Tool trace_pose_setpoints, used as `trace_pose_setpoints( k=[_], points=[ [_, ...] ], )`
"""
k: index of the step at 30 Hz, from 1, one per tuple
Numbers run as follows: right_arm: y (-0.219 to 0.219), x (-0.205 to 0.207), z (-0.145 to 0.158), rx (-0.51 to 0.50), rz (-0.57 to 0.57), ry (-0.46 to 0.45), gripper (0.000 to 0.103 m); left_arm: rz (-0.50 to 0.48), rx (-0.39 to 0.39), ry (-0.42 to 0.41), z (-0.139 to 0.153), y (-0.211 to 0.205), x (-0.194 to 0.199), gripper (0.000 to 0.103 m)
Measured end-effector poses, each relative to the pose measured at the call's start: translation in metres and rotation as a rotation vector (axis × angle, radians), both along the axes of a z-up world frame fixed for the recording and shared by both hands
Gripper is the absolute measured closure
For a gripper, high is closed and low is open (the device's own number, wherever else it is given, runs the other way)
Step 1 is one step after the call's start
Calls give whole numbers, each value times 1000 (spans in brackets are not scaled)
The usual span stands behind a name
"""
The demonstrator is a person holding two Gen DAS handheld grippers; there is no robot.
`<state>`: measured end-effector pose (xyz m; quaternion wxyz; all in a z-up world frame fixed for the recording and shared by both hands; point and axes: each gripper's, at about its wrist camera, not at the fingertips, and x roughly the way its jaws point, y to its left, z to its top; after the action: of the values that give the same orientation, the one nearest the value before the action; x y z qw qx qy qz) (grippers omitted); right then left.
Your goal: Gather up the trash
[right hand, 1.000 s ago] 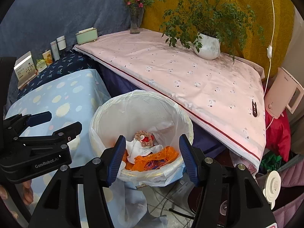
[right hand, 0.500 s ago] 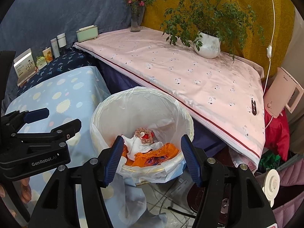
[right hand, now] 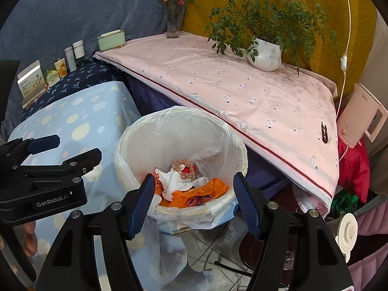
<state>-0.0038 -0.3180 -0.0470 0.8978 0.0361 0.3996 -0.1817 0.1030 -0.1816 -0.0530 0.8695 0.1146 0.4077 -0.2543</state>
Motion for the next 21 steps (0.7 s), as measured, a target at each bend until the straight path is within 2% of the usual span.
trace_pose_setpoints(
  k=[13, 21],
  points=[
    [6, -2, -1, -6, 11, 7, 36, 9, 20, -1, -1, 5, -3, 16],
    [9, -6, -1, -8, 4, 6, 29, -10, 32, -13, -2, 3, -9, 14]
  ],
)
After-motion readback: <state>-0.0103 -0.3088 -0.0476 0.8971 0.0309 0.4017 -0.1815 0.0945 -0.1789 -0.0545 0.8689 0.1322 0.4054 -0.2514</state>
